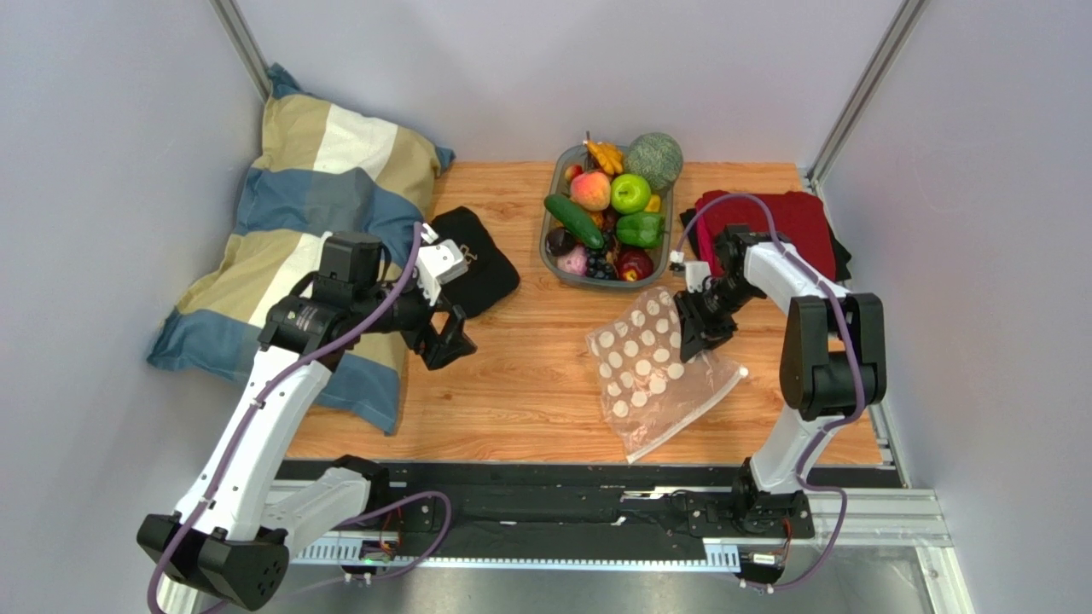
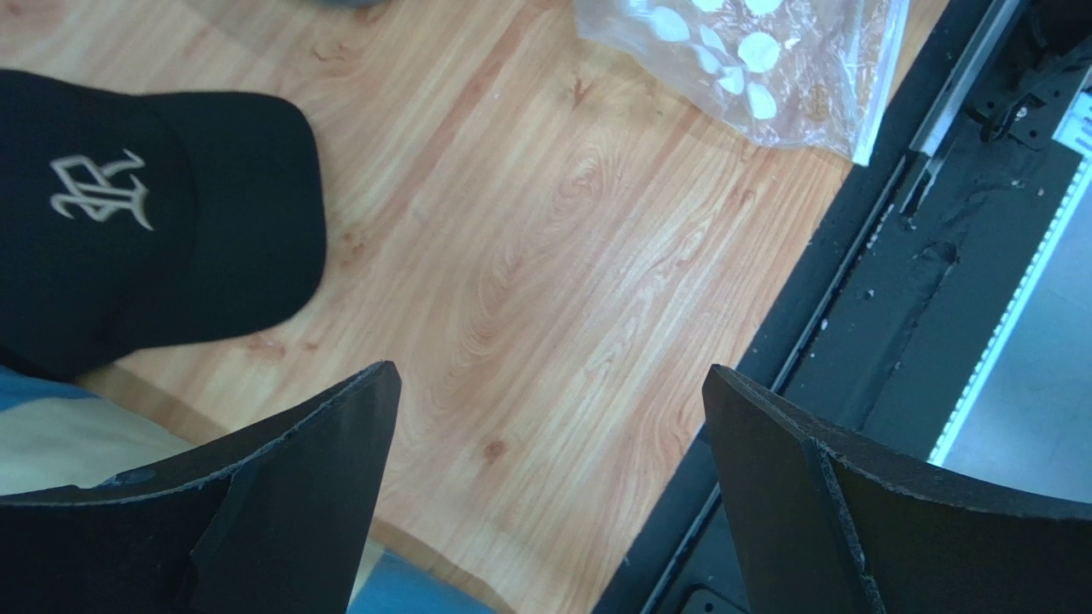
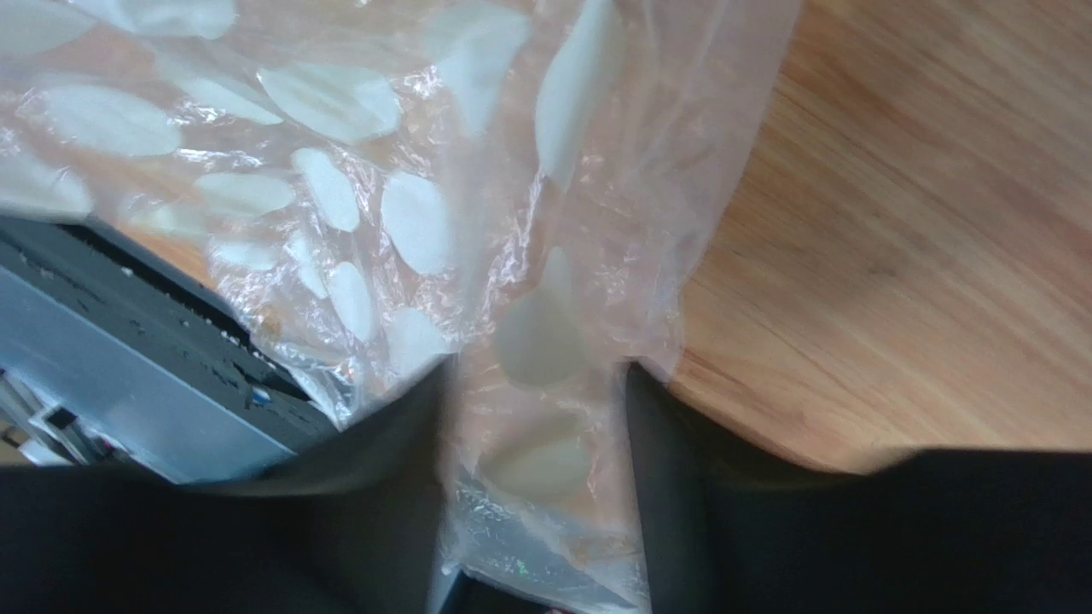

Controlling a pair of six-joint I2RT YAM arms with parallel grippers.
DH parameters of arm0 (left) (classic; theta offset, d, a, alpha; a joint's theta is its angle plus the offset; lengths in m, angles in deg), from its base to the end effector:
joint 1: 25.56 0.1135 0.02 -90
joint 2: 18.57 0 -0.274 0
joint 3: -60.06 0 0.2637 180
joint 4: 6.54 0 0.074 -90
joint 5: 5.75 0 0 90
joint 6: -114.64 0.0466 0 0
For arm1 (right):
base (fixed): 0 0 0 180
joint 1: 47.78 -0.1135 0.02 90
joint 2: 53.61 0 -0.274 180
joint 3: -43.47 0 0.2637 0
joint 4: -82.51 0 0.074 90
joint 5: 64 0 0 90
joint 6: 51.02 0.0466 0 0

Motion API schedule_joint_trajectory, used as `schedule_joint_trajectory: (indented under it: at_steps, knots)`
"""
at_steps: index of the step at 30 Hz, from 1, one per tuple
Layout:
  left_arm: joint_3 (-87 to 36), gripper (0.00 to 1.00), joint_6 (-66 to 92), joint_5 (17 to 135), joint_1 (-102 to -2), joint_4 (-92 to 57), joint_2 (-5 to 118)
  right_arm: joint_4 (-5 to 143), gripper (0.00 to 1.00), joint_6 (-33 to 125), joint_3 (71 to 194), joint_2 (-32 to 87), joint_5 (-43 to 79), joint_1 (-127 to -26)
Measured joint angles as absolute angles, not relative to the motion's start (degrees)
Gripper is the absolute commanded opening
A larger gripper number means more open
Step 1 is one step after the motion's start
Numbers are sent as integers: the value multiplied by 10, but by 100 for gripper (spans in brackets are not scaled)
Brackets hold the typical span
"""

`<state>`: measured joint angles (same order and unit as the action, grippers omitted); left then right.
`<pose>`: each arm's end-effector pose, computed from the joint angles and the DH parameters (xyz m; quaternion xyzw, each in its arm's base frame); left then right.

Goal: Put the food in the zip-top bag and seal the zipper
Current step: Pick up the zipper food storage bag at the center of the board.

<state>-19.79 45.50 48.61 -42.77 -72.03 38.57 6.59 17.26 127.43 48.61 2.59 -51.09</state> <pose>0.1799 -0.0841 0.3695 0.4004 0.7847 -0.2681 0.3900 0.3183 0.0370 0.1822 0.2048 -0.9569 -0.2058 0.0028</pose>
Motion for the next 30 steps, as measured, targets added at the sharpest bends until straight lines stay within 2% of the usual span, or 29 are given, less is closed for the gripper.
schedule_joint_trajectory:
  at_steps: [1, 8, 14, 20, 24, 30]
  knots:
    - [-190, 97, 444, 485, -428, -717, 385, 64, 0, 172, 1275, 485, 14, -511]
    - [-137, 99, 315, 474, -428, -645, 359, 38, 0, 226, 1285, 445, -112, -488]
    - [-127, 97, 153, 471, -428, -527, 327, 101, 0, 386, 1288, 349, -288, -377]
    - [-134, 92, 43, 491, -441, -433, 378, 335, 0, 699, 1157, 242, -377, -311]
    - [-175, 86, 13, 520, -484, -395, 450, 553, 0, 968, 1021, 179, -374, -289]
    - [-257, 76, -22, 547, -553, -332, 568, 737, 0, 1228, 964, 133, -354, -288]
